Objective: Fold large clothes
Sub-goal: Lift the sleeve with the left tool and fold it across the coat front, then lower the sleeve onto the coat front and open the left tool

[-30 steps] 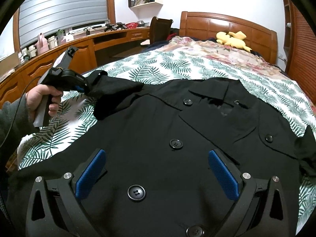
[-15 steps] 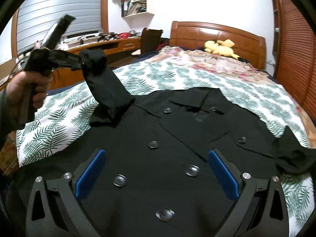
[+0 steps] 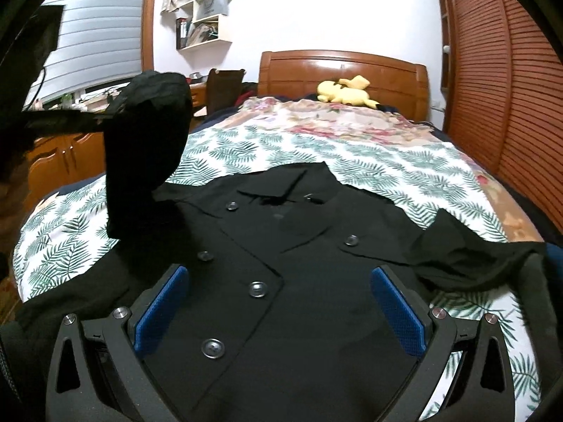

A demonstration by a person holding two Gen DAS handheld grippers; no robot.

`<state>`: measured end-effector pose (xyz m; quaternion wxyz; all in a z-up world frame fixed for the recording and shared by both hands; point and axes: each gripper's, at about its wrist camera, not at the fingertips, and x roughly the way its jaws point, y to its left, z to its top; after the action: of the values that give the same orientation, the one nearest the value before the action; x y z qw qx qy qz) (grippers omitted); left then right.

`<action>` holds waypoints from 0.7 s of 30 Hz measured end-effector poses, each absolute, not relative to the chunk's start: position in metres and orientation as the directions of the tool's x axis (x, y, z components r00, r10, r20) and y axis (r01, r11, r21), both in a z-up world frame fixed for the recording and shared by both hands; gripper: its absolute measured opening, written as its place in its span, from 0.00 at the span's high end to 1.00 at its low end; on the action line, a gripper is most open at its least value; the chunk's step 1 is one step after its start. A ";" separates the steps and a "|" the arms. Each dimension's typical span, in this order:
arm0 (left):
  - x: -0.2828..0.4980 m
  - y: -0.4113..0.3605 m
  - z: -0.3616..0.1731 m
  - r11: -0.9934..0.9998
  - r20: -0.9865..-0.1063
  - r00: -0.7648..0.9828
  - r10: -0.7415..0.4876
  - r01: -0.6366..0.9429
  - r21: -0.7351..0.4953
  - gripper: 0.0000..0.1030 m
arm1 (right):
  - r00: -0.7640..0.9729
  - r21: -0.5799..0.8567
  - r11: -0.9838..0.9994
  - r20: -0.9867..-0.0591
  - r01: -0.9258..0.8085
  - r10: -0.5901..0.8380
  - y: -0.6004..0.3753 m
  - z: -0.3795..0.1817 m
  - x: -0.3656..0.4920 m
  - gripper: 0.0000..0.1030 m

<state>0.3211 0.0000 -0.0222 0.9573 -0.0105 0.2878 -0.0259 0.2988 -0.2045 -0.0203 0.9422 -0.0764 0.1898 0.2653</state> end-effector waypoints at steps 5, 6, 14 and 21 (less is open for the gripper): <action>0.304 -0.016 -0.037 0.995 -0.566 0.819 -0.095 0.087 -0.041 0.89 | 0.806 -0.057 0.864 -0.396 -0.500 0.440 -0.199 -0.021 0.292 0.00; 0.301 -0.019 -0.039 0.995 -0.567 0.818 -0.097 0.091 -0.039 0.89 | 0.808 -0.055 0.866 -0.394 -0.497 0.438 -0.201 -0.020 0.290 0.00; 0.284 -0.017 -0.061 0.995 -0.599 0.794 -0.097 0.087 -0.046 0.88 | 0.805 -0.038 0.869 -0.397 -0.494 0.441 -0.194 -0.018 0.285 0.00; 0.260 -0.005 -0.065 0.992 -0.585 0.802 -0.122 0.091 -0.083 0.54 | 0.785 -0.055 0.847 -0.411 -0.529 0.463 -0.173 -0.021 0.285 0.00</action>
<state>0.2595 -0.0053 -0.0653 0.9487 -0.0254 0.3100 -0.0561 0.2850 -0.1730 -0.0207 0.9409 -0.0840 0.1951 0.2637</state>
